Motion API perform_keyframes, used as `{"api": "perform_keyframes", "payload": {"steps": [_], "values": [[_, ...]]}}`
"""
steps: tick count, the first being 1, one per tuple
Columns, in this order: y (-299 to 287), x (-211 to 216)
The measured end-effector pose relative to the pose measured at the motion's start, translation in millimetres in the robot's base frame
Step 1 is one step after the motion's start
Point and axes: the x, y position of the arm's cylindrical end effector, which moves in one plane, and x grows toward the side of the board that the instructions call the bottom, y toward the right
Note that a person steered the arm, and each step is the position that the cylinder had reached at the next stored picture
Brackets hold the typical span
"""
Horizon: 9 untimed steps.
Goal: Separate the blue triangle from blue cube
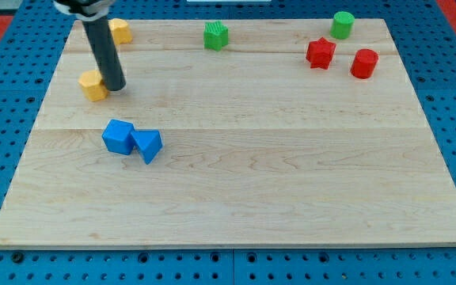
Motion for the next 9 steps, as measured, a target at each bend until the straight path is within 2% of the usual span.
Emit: {"api": "perform_keyframes", "payload": {"steps": [1,2,3,4,5,6,7,9], "values": [[12,19],[68,46],[128,117],[135,194],[66,192],[20,173],[23,129],[136,122]]}}
